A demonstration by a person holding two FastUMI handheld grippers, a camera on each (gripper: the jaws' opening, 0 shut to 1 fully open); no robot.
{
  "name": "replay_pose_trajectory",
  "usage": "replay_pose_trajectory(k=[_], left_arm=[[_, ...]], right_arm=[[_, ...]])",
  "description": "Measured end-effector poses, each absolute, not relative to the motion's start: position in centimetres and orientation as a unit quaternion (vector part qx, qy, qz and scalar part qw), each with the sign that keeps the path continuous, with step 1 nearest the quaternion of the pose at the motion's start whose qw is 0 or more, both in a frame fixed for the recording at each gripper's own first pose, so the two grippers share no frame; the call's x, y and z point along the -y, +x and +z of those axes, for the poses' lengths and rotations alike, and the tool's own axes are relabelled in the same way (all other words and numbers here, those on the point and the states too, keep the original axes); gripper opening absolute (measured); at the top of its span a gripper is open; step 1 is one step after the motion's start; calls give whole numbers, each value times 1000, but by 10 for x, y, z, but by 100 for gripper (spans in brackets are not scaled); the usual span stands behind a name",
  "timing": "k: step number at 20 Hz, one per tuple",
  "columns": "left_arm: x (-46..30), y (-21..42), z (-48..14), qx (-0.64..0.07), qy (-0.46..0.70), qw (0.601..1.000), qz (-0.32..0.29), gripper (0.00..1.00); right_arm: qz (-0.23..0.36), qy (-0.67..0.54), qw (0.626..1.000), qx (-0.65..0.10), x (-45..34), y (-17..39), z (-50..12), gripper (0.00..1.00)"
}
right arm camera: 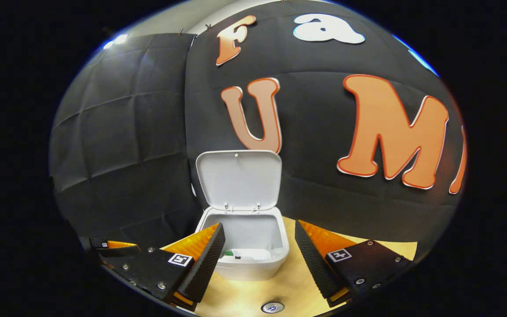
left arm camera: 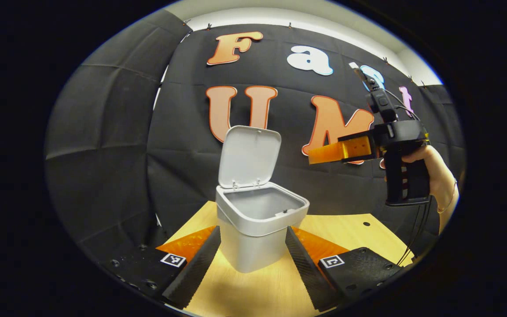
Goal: Press the lid of the desktop garbage bin to open it, pick up the crumpled paper on the desktop and throw it into the bin, then pick up the pop can on the desktop and drop it into the bin, and finally close the garbage bin lid.
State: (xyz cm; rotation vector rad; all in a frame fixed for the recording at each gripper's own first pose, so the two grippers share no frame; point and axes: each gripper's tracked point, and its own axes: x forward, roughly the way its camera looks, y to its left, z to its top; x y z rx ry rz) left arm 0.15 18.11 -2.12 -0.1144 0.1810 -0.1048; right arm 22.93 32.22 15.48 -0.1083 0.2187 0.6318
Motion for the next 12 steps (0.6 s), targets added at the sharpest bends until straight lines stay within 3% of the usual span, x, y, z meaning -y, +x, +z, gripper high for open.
replay_pose_trajectory(k=[2, 3, 5, 6, 12], left_arm=[[-165, 3, -18, -89, -53, 993, -64, 94], [-158, 4, -16, -87, -53, 992, -71, 94], [-141, 3, -15, -86, -51, 991, -86, 94], [-133, 3, -15, -86, -49, 991, -94, 94], [-79, 5, -26, -92, -37, 985, -138, 94]], right_arm=[[295, -50, 949, -96, -295, 223, 162, 95], [288, -49, 952, -90, -283, 220, 165, 100], [272, -49, 958, -81, -259, 213, 169, 95], [264, -48, 960, -76, -245, 209, 170, 100], [208, -31, 976, -56, -171, 193, 166, 100]])
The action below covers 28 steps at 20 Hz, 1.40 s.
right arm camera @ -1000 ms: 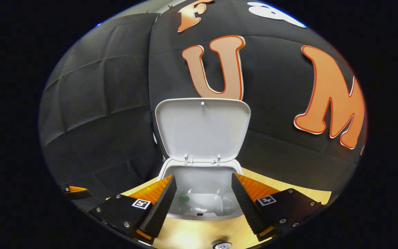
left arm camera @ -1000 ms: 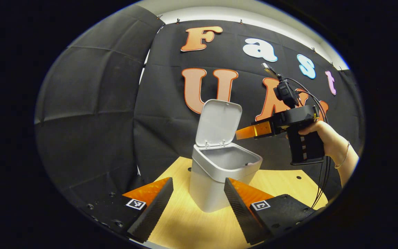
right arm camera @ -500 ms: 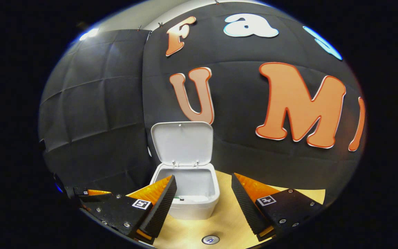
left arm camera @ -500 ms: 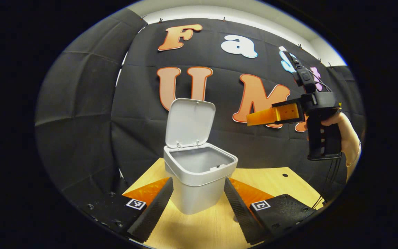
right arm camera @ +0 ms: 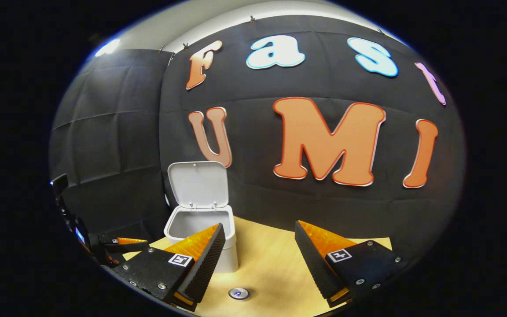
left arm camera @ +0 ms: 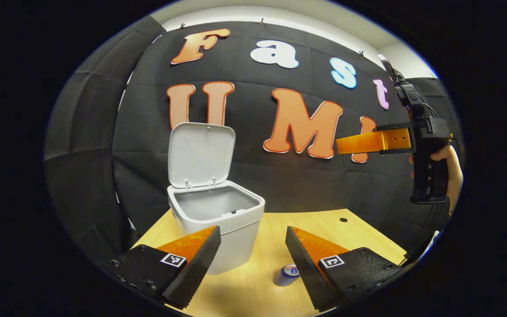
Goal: Press the lid of the desktop garbage bin to open it, pick up the crumpled paper on the desktop and throw it into the bin, then pick up the pop can on the desktop and drop it into the bin, and finally close the garbage bin lid.
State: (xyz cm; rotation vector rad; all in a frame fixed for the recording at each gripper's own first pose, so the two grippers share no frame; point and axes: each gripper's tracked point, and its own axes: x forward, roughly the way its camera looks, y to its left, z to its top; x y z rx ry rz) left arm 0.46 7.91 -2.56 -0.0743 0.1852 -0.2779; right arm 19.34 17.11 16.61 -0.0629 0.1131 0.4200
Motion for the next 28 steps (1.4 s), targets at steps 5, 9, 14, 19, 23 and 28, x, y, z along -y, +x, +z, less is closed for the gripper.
replay_pose_trajectory(k=[5, 9, 14, 19, 23, 28], left_arm=[[-36, 9, -52, -96, -19, 981, -168, 94], [-5, 11, -87, -103, -22, 977, -186, 94], [32, 13, -134, -113, 3, 971, -209, 94], [59, 26, -192, -158, 27, 961, -223, 94], [66, 36, -227, -188, 36, 956, -222, 95], [66, 42, -267, -229, 54, 947, -218, 95]], right_arm=[[161, -8, 987, -29, -116, 181, 158, 100], [128, -4, 991, -29, -83, 176, 144, 95], [108, 9, 993, -50, -58, 172, 117, 95], [88, 9, 995, -55, -39, 176, 107, 95], [73, 13, 995, -59, -23, 180, 103, 95], [63, 20, 996, -68, -11, 189, 93, 95]])
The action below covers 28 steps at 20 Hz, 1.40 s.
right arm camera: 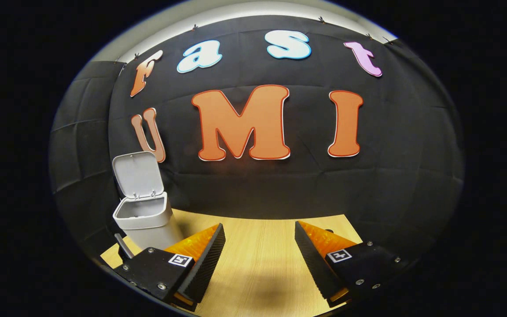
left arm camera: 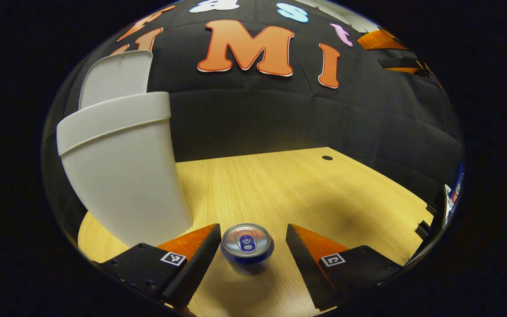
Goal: Press the lid of the desktop garbage bin to open it, pick up the crumpled paper on the desktop and throw it into the bin, then pick up the pop can on the desktop and drop it into the bin, and finally close the garbage bin lid.
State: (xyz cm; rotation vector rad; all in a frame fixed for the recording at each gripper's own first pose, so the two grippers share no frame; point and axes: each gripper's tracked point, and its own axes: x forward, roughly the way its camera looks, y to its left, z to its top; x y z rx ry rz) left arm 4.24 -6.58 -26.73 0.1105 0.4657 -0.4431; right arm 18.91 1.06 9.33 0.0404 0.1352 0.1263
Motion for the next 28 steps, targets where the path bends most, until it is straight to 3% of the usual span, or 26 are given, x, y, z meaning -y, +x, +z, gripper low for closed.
replay_pose_trajectory(k=[11, 12, 13, 15, 18, 19, 21, 22, 24, 28], left_arm=[[66, 50, -321, -287, 56, 935, -203, 97], [66, 49, -324, -291, 55, 934, -201, 94], [65, 50, -322, -281, 60, 937, -199, 85], [62, 50, -323, -279, 72, 937, -195, 83], [60, 52, -309, -263, 81, 942, -193, 82], [59, 53, -301, -257, 81, 943, -194, 82], [57, 52, -288, -257, 72, 944, -192, 82], [57, 51, -279, -255, 63, 946, -192, 82], [60, 53, -258, -248, 54, 946, -201, 82], [62, 50, -213, -223, 47, 951, -208, 81]], right_arm=[[61, 19, 994, -91, -4, 203, 71, 95], [62, 19, 994, -92, -4, 203, 70, 95], [62, 18, 994, -93, -4, 204, 68, 95], [63, 16, 993, -95, -5, 204, 66, 95], [66, 16, 993, -98, -6, 202, 64, 95], [66, 17, 993, -99, -5, 202, 64, 100], [66, 20, 993, -98, -6, 200, 64, 100], [66, 20, 993, -98, -6, 199, 64, 95], [65, 18, 993, -96, -7, 198, 64, 100], [64, 21, 994, -88, -7, 195, 69, 95]])
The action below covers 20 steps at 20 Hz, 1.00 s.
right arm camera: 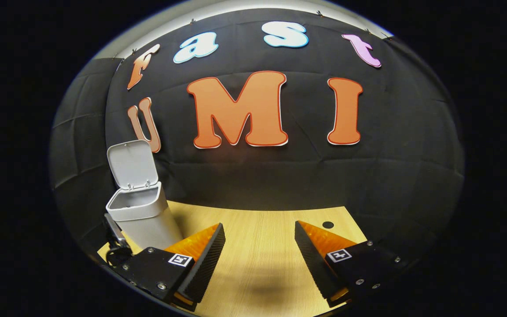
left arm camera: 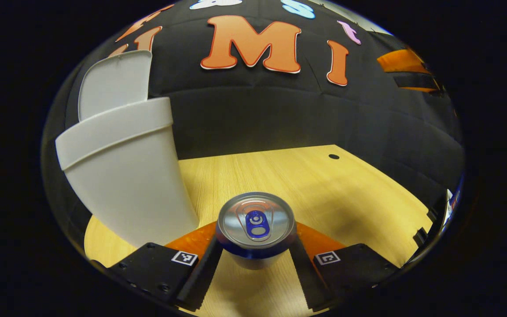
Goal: Press the lid of the desktop garbage bin to open it, pick up the crumpled paper on the desktop and throw it into the bin, then pick up the pop can on the desktop and drop it into the bin, and finally close the garbage bin lid.
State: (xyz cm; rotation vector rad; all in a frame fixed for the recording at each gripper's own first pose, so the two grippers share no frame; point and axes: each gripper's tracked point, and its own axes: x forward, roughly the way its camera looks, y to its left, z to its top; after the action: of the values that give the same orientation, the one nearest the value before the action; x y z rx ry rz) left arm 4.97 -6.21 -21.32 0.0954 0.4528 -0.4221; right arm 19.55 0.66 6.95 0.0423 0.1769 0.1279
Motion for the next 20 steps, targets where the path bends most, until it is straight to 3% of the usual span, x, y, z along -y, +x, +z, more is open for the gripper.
replay_pose_trajectory(k=[2, 4, 5, 7, 20], left_arm=[[66, 52, -186, -194, 30, 957, -213, 81], [61, 52, -161, -182, 27, 960, -209, 80], [60, 51, -150, -178, 24, 961, -209, 80], [54, 54, -129, -179, 23, 962, -207, 80], [27, 84, 9, -136, -13, 970, -203, 80]], right_arm=[[65, 29, 994, -84, -7, 195, 73, 100], [67, 37, 994, -80, -9, 193, 76, 95], [68, 40, 994, -78, -10, 192, 78, 100], [72, 48, 994, -74, -11, 189, 81, 95], [80, 48, 994, -56, -20, 185, 98, 95]])
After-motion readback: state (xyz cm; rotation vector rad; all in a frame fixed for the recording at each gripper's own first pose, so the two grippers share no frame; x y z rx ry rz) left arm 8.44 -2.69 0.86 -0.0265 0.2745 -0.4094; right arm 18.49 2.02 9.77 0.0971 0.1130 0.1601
